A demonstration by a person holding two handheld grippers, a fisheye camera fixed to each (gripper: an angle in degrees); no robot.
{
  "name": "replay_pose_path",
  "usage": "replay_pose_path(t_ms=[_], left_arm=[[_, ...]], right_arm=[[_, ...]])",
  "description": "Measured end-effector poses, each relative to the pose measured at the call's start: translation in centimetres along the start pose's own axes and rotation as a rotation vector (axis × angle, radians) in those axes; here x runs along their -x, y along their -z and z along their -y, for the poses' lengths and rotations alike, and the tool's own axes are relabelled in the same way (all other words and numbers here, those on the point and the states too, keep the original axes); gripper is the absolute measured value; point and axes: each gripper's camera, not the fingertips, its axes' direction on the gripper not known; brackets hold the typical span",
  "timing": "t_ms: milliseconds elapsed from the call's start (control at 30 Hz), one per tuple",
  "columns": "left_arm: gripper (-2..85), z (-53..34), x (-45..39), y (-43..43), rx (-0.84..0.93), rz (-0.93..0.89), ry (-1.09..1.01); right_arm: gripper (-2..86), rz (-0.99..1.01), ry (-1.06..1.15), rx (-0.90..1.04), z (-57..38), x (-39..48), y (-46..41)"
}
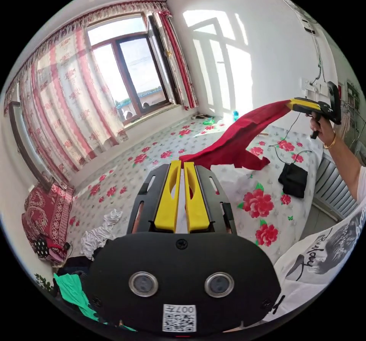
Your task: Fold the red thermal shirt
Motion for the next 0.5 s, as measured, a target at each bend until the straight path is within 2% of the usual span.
replay_pose_path(t_ms=[100,267,367,500], left_arm=[[-0.9,-6.9,-3.2,-3.2,0.153,-0.055,0.009],[-0.9,-20.9,-8.5,-12.1,0.479,-0.190,0.194],[-0.9,-27.8,-12.0,-15.0,0.648,-0.226,0.296],[-0.9,-31.8,-16.8,-13.9,0.733,-0.215,0.213]], right_arm=[[-0.2,0.067,-0.019,0.153,-6.5,3.4,-3.0],[-0.3,0.259,-0.144,0.616,-23.1,9.7,-13.2],[-0.2,0.337,-0.154,0.797,-29.9,13.2,-15.9],[-0.2,0.370,-0.092,0.858,-32.3,16.1,-15.1]])
